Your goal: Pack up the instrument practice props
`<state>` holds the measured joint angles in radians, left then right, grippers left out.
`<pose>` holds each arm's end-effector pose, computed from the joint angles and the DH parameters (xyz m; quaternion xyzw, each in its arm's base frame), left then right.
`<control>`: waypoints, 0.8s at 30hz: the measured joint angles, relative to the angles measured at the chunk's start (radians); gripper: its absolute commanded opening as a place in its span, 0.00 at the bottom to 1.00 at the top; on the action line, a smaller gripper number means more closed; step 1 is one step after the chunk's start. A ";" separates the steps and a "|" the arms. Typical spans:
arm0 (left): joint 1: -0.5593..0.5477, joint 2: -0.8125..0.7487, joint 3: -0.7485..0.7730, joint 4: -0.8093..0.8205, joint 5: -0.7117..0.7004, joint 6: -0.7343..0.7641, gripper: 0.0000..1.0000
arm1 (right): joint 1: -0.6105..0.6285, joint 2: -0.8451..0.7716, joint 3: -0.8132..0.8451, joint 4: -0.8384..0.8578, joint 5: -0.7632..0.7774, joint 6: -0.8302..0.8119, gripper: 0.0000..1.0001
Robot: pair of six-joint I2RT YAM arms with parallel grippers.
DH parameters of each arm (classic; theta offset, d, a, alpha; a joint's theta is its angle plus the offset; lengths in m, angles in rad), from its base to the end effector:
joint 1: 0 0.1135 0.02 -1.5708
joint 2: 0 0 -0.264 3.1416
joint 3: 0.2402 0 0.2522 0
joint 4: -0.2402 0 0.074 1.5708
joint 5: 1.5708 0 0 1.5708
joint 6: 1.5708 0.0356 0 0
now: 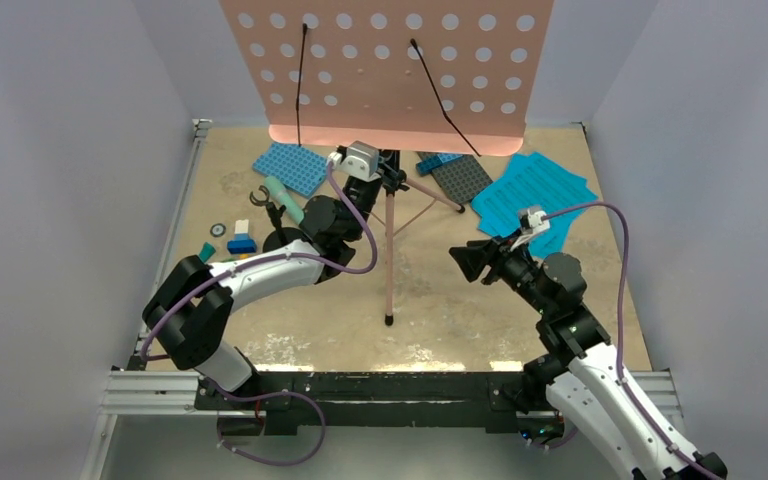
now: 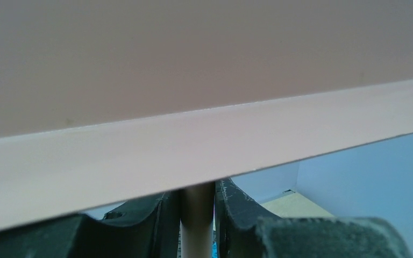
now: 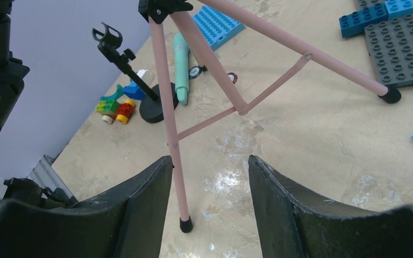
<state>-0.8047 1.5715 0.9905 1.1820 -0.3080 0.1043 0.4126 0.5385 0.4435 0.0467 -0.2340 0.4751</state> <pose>0.2483 -0.2425 0.3542 0.0803 0.4734 -0.2328 0.8457 0.1354 0.0683 0.2801 -0.0580 0.7212 0.3705 0.5824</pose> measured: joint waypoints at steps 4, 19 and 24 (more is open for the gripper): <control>0.002 0.000 -0.001 0.001 0.006 0.003 0.00 | 0.000 0.050 0.019 -0.003 -0.025 0.003 0.64; 0.024 -0.203 -0.178 -0.037 0.131 -0.103 0.00 | 0.002 0.424 0.250 0.133 -0.212 0.229 0.74; 0.026 -0.209 -0.185 -0.035 0.140 -0.108 0.00 | 0.002 0.571 0.298 0.269 -0.306 0.430 0.83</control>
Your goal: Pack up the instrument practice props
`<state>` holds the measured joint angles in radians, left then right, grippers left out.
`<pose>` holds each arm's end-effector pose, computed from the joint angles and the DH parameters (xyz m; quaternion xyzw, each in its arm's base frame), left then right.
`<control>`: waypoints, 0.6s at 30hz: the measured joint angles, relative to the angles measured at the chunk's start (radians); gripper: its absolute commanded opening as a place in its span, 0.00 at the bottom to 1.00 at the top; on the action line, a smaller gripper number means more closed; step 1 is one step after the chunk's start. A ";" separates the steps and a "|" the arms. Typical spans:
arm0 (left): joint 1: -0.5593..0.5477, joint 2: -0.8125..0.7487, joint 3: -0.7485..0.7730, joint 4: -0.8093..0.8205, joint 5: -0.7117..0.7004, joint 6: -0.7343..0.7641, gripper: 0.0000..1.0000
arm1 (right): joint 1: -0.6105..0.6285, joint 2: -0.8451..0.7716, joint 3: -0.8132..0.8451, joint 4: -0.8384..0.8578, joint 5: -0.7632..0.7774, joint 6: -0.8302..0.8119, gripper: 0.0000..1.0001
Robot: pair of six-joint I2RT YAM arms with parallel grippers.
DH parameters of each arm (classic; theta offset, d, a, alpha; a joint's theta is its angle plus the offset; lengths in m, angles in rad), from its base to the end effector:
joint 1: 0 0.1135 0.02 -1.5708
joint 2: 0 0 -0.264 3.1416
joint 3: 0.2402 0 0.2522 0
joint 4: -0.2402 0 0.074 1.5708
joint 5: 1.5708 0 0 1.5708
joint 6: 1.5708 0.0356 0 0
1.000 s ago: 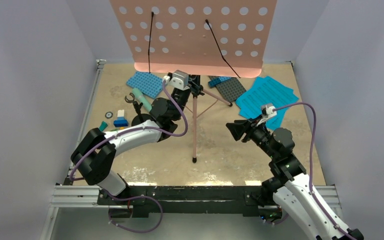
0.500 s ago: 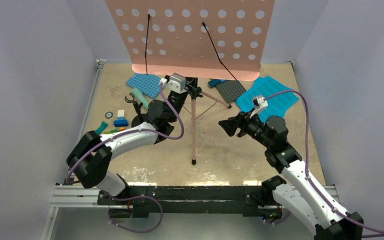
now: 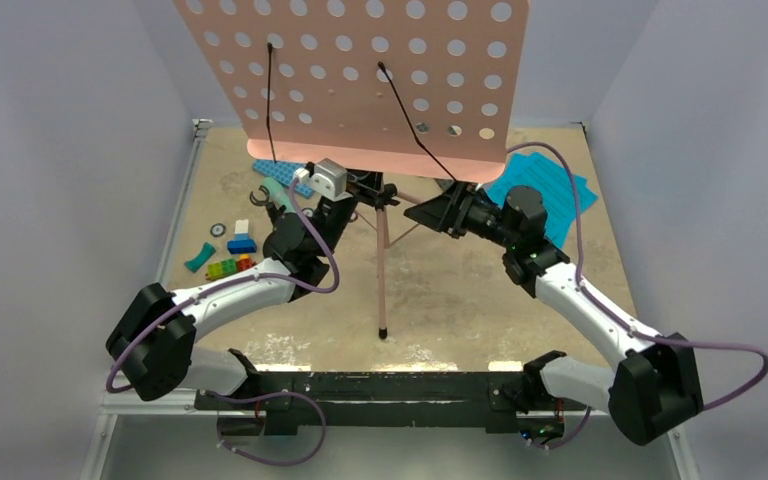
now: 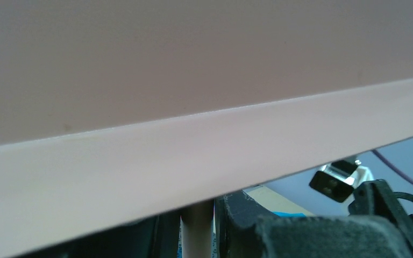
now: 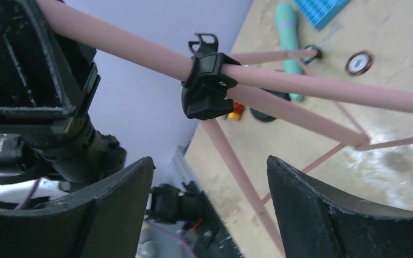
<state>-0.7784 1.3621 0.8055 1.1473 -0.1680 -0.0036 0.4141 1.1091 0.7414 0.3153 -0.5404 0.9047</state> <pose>0.2147 -0.2033 0.3541 0.1086 0.4622 -0.2986 0.8279 0.2278 0.1201 0.3123 -0.0085 0.7228 0.5594 0.4057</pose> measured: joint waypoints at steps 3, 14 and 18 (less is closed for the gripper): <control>0.000 0.001 0.000 0.000 0.001 0.002 0.00 | 0.000 0.072 0.018 0.032 -0.049 0.109 0.83; 0.000 0.035 0.014 0.020 0.024 0.032 0.00 | -0.002 0.274 0.091 0.166 -0.158 0.375 0.57; 0.002 0.042 0.014 0.030 0.031 0.037 0.00 | -0.008 0.327 0.106 0.208 -0.174 0.435 0.51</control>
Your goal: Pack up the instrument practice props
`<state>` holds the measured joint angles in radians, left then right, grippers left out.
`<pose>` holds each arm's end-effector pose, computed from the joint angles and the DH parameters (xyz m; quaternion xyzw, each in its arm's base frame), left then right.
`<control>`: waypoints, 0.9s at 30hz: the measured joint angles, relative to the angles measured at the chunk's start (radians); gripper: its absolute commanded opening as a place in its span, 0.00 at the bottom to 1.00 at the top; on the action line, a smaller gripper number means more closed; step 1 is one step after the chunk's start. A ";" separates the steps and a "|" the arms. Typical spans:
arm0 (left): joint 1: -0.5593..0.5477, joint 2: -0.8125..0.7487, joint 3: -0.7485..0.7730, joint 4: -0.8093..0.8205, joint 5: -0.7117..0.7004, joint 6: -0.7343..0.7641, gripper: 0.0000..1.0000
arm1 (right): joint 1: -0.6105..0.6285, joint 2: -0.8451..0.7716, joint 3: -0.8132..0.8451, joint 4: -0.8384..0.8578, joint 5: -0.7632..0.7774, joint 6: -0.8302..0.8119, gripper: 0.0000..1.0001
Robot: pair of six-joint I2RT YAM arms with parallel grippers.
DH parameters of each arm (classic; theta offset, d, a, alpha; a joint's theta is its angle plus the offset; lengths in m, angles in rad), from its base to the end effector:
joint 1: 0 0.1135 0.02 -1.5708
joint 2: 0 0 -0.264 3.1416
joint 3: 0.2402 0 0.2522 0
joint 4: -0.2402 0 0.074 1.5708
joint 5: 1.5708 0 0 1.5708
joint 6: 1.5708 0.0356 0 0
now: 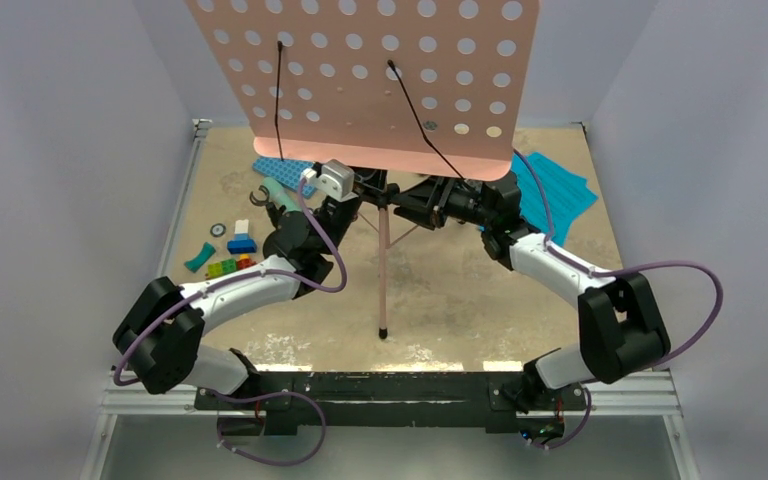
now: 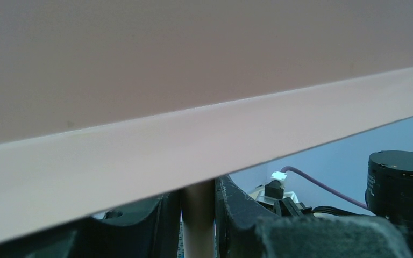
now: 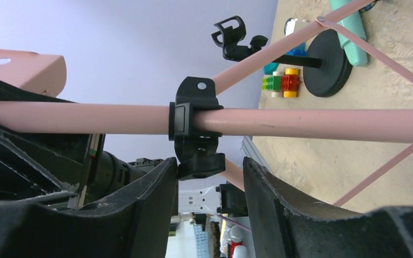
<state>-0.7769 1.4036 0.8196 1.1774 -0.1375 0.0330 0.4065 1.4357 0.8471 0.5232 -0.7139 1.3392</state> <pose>0.2203 -0.2097 0.3499 0.1288 0.4544 -0.2901 0.8323 0.2867 0.1488 0.2824 0.0941 0.7182 0.6546 0.2162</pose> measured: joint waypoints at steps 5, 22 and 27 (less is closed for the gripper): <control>0.002 0.008 0.000 0.013 0.008 0.005 0.00 | -0.010 0.018 0.011 0.026 -0.012 0.039 0.47; 0.004 0.010 -0.013 0.043 0.010 0.012 0.00 | -0.027 0.069 0.043 0.053 -0.071 0.098 0.00; 0.004 0.010 -0.013 0.043 0.010 0.011 0.00 | -0.032 0.071 0.074 0.006 -0.090 0.045 0.00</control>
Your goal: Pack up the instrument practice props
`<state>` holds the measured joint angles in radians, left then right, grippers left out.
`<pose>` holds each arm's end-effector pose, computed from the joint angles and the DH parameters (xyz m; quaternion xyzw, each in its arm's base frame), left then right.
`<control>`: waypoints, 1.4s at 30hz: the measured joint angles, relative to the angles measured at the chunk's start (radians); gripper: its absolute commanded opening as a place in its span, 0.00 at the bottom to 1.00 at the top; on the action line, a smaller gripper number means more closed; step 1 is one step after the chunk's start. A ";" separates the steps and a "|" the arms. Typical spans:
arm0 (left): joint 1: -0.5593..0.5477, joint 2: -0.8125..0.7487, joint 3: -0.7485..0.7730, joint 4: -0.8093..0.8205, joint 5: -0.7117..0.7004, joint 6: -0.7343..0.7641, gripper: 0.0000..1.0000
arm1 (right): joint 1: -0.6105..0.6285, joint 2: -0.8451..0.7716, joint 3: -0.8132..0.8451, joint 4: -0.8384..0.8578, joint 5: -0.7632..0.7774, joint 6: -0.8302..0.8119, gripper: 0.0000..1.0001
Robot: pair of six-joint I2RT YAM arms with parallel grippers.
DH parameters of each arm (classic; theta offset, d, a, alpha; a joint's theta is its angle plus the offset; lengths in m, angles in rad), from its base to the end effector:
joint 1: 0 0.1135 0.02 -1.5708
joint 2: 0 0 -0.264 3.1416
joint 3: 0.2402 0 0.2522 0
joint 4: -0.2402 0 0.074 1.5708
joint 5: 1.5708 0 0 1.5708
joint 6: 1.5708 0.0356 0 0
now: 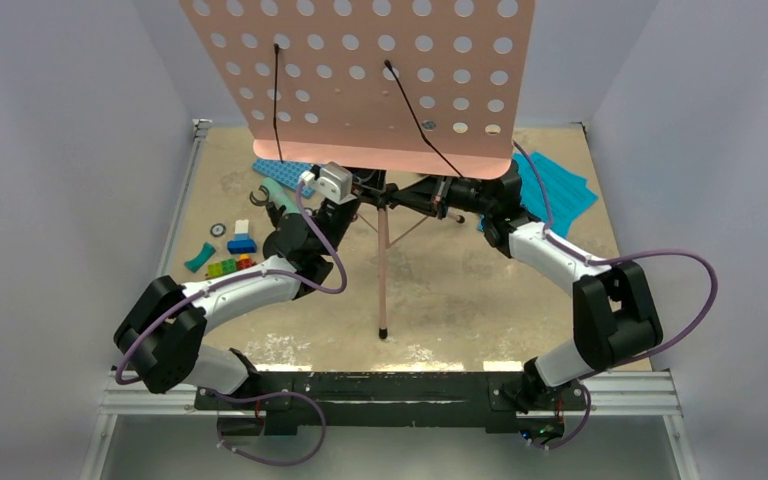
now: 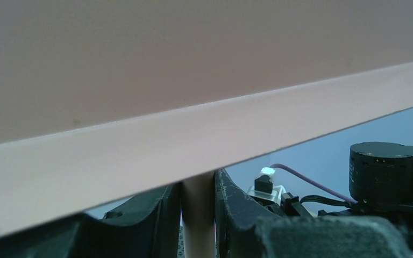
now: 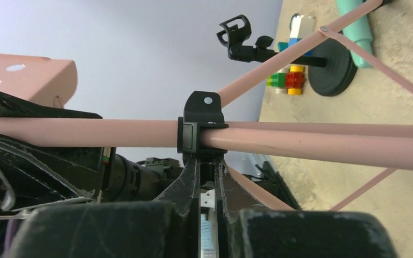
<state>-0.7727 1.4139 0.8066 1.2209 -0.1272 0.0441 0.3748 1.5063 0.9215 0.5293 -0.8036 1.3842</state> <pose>0.2205 -0.2086 0.3467 0.1308 0.4442 -0.2883 0.8381 0.3060 0.1479 0.2863 0.0881 0.7152 0.6684 0.1844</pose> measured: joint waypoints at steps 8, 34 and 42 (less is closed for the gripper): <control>0.001 0.011 0.016 -0.023 0.004 -0.007 0.00 | 0.024 -0.050 0.103 -0.257 0.058 -0.454 0.00; -0.018 0.054 0.072 -0.077 0.088 -0.104 0.00 | 0.340 -0.424 -0.326 0.040 0.832 -1.493 0.56; -0.018 0.048 0.068 -0.077 0.086 -0.103 0.00 | 0.314 -0.527 -0.292 -0.246 0.842 -1.218 0.79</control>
<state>-0.7906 1.4624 0.8742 1.1439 -0.0414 -0.0593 0.6888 0.9794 0.6296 0.2836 0.0387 0.1658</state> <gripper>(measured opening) 0.289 0.765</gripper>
